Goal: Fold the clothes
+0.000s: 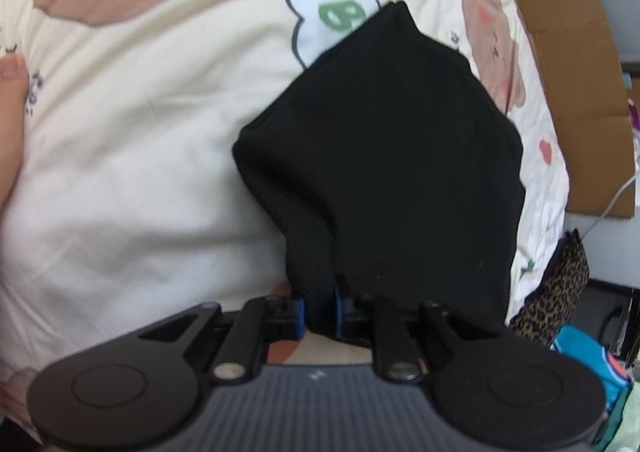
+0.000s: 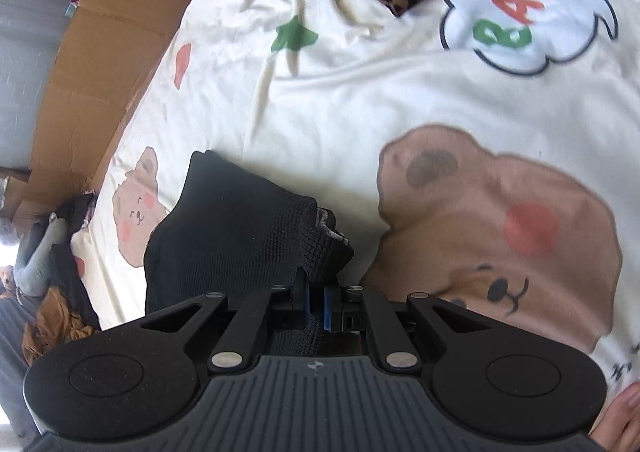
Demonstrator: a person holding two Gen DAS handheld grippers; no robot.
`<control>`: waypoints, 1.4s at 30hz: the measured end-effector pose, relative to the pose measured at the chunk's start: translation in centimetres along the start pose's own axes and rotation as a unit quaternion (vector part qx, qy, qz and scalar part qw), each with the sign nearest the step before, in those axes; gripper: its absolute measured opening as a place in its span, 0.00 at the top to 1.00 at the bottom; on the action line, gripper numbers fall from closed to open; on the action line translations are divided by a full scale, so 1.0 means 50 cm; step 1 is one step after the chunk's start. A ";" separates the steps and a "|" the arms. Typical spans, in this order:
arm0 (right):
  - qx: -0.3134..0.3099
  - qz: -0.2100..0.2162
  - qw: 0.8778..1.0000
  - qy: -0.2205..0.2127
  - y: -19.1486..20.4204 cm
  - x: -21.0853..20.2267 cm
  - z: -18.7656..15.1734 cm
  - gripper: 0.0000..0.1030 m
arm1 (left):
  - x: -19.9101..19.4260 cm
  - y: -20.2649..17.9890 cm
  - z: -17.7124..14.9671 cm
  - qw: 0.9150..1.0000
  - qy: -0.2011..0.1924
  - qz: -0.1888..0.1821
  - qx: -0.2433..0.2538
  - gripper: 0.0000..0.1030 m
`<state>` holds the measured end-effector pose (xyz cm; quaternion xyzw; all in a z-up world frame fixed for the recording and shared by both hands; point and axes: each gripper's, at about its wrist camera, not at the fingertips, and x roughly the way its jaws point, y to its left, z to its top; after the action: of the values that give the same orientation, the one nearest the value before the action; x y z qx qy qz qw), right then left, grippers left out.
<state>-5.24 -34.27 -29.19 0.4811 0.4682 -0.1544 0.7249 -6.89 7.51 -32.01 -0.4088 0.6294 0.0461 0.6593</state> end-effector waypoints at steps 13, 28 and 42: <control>-0.035 -0.017 0.999 -0.014 0.002 0.035 0.055 0.96 | 0.013 -0.111 -0.031 0.976 0.108 0.100 0.162 0.82; -0.051 -0.023 0.998 -0.037 -0.007 0.032 0.103 0.96 | -0.037 -0.289 0.129 0.943 0.023 0.119 0.309 0.82; -0.041 -0.044 0.997 -0.046 -0.012 0.028 0.088 0.57 | 0.072 -0.493 0.181 0.877 0.005 0.145 0.457 0.79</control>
<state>-2.58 -37.96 -30.26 0.4222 0.4607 -0.1892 0.7574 15.19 -5.02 -24.44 0.0335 0.6358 -0.1541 0.7556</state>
